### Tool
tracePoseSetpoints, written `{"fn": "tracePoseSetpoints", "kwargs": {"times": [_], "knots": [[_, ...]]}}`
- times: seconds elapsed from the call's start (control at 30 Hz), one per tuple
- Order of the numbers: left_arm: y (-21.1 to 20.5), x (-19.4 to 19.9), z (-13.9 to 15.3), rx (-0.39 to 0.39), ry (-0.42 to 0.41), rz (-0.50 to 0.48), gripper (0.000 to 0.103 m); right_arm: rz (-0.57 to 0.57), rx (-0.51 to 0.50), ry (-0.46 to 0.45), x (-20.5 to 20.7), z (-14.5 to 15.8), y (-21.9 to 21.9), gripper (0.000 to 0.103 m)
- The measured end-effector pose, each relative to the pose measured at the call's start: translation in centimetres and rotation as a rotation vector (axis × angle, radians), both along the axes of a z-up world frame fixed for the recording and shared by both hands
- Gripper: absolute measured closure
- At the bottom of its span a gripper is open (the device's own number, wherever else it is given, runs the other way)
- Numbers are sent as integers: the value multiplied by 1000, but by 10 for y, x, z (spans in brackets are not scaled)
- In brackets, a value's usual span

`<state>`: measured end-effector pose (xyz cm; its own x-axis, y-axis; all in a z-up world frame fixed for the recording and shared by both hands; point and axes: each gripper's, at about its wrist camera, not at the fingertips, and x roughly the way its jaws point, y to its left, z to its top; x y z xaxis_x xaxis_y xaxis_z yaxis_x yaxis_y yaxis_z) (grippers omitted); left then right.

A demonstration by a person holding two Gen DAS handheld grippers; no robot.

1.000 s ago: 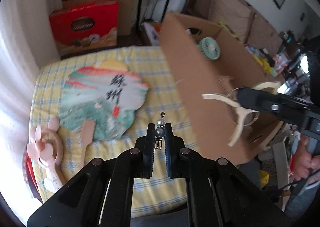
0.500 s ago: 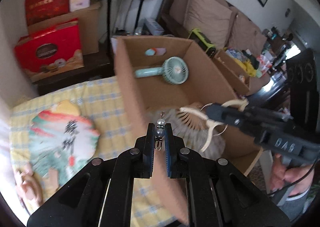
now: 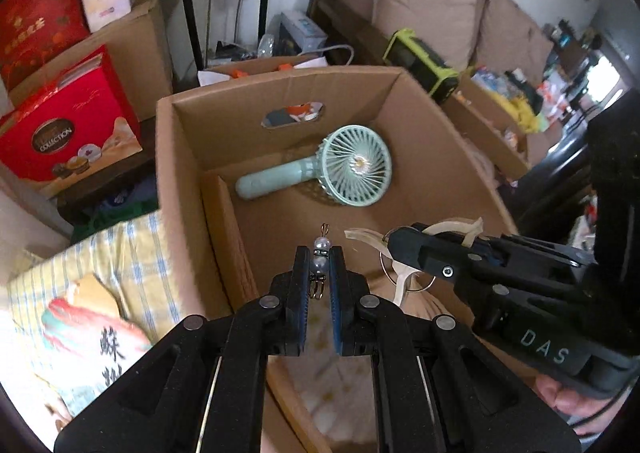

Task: Organize objects
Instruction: 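Carry the beige clip and the bead keychain in both tools over the box, then open the right tool over the box while the left tool releases the keychain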

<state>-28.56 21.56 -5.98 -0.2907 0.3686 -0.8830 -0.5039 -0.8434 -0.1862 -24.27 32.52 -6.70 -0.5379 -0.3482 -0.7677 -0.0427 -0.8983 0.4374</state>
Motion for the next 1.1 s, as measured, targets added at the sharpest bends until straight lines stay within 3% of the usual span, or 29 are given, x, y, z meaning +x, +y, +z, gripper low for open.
{"fn": "tracePoseSetpoints", "kwargs": {"times": [0.17, 0.37, 0.6, 0.67, 0.73, 0.87, 0.93, 1.1], "knots": [[13, -19, -22, -63, -15, 20, 95, -44, -35, -43, -21, -23, 13, 92], [14, -32, -34, -66, -28, 51, 93, -86, -63, -61, -33, -39, 20, 92], [18, -27, -30, -70, -14, 42, 81, -117, -53, -93, -37, -53, 25, 87], [16, -23, -25, -63, -6, 38, 78, -128, -37, -87, -32, -49, 29, 81], [14, -20, -20, -67, 6, 41, 67, -131, -7, -79, -30, -44, 29, 70], [1, -15, -7, -54, 21, 53, 64, -115, 60, -57, -26, -29, 24, 66], [-6, -13, 0, -50, 29, 63, 60, -99, 84, -43, -24, -22, 19, 61], [-29, -5, 16, -15, 43, 92, 49, -70, 93, -10, -11, -5, 12, 59]]}}
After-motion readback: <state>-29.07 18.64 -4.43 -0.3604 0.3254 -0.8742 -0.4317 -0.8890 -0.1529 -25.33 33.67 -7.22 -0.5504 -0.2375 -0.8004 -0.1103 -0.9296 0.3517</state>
